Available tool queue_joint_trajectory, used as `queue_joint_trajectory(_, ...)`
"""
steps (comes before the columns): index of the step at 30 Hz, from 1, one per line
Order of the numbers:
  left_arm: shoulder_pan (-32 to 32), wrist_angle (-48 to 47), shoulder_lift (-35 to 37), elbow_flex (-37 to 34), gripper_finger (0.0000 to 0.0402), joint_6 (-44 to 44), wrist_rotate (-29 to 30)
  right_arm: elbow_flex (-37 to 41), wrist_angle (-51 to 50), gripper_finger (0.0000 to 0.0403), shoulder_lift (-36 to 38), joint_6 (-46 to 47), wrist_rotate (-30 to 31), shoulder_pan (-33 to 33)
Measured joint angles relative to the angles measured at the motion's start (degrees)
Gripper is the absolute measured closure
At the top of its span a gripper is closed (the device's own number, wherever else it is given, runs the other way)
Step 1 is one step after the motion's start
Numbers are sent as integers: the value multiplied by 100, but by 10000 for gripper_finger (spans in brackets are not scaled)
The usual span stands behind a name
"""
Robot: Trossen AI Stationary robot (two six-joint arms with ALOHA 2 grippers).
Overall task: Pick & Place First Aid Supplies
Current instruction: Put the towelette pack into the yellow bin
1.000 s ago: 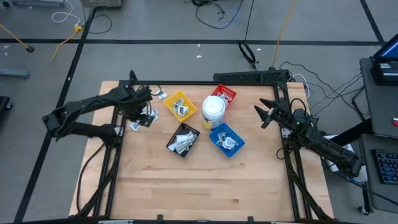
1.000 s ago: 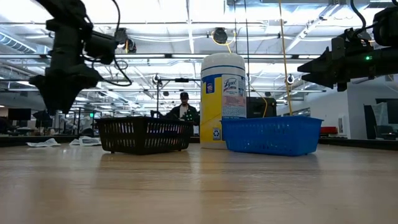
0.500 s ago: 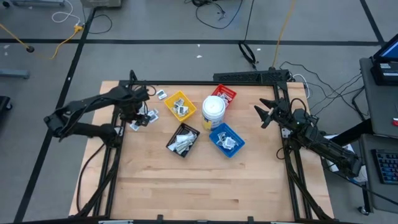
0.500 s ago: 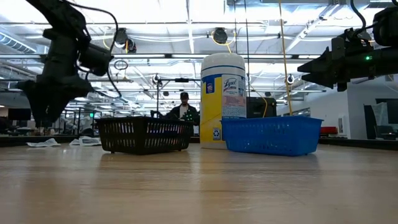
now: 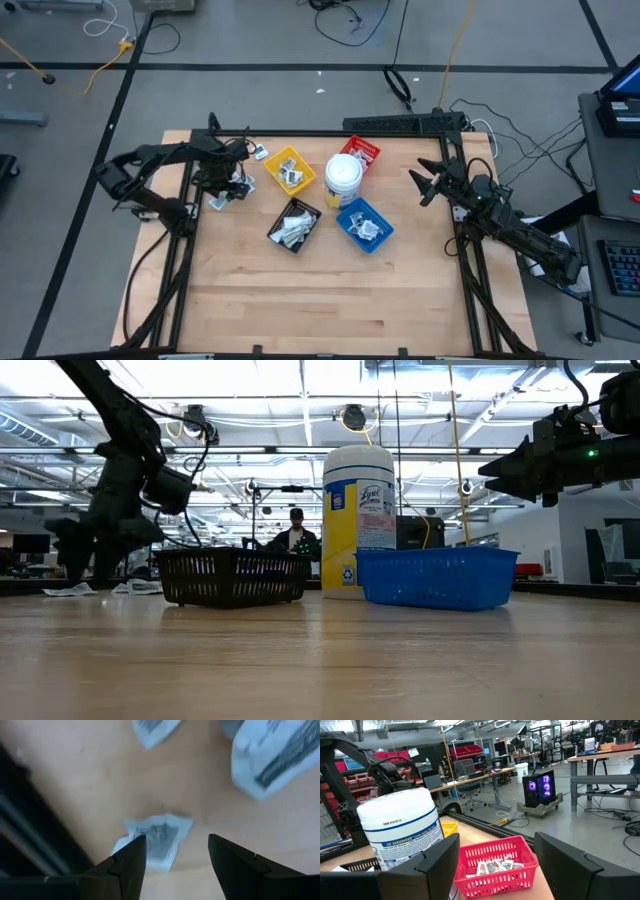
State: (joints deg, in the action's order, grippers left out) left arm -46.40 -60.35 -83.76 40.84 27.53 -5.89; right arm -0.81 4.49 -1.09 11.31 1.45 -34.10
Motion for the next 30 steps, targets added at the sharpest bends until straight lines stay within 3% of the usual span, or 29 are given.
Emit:
queue_joint_trajectory(10,-2,483,-237,-160,201,-192,-22,-1,0,149,0,1,0,1)
queue_joint_trajectory(20,-78,428,-224,-181,386,-301,25,1,0,149,0,0,0,0)
queue_joint_trajectory(30,-75,-173,492,104,393,-439,-233,0,2,149,-2,1,0,0)
